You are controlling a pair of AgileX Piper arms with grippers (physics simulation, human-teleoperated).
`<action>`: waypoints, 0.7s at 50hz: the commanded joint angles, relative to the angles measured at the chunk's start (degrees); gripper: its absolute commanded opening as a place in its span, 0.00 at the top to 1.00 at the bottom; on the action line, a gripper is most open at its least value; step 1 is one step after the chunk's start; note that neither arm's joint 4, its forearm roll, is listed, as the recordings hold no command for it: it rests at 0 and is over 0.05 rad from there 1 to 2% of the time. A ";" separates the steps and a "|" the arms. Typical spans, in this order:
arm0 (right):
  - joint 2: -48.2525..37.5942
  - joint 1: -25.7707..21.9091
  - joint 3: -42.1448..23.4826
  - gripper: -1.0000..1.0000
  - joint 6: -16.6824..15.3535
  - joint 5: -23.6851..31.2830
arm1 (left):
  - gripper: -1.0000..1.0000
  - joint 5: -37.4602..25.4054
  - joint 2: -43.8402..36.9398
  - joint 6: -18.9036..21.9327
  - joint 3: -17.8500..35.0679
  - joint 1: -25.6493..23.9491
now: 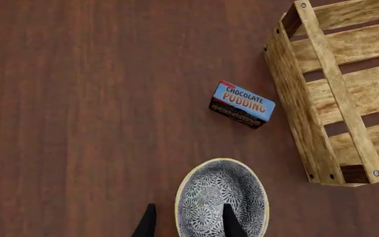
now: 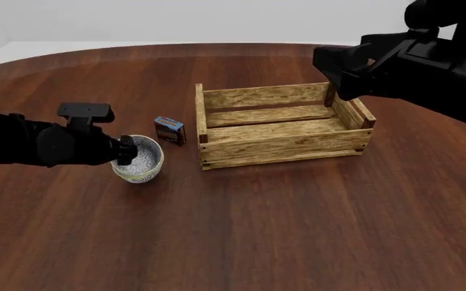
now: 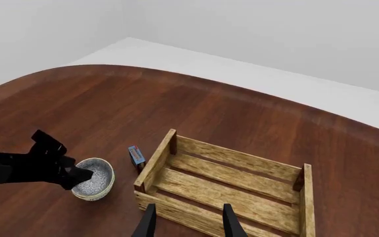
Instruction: Stack the right bowl on the left bowl and place them in the tray.
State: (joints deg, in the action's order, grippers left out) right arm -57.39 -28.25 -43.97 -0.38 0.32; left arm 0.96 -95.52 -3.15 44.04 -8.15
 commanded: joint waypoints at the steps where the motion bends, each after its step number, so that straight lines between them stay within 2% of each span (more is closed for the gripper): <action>1: 0.00 -0.01 0.03 0.00 -0.01 -0.01 | 0.00 -0.46 0.22 0.39 0.01 -0.35; 9: 0.14 -0.01 0.06 0.00 -0.04 0.04 | 0.00 -1.25 2.25 0.32 -0.21 -0.76; 19: 0.13 -0.04 0.05 0.00 -0.15 0.11 | 0.00 -4.77 9.28 1.66 0.26 -0.32; 25: 0.16 -0.05 0.09 0.00 -0.16 0.06 | 0.00 -7.33 14.19 3.93 0.39 -0.22; 28: 0.07 -0.02 0.07 0.00 -0.22 0.04 | 0.00 -7.97 15.78 4.46 -0.02 -1.09; 33: 0.02 0.08 0.11 0.00 -0.29 -0.04 | 0.00 -8.60 17.82 7.94 -0.98 -2.74; 35: 0.04 0.07 0.11 0.00 -0.28 -0.04 | 0.00 -9.24 18.24 7.86 -0.81 -3.30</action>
State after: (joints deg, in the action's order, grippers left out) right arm -57.29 -28.25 -43.89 -0.59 0.36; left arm -5.95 -81.76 1.59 43.77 -9.66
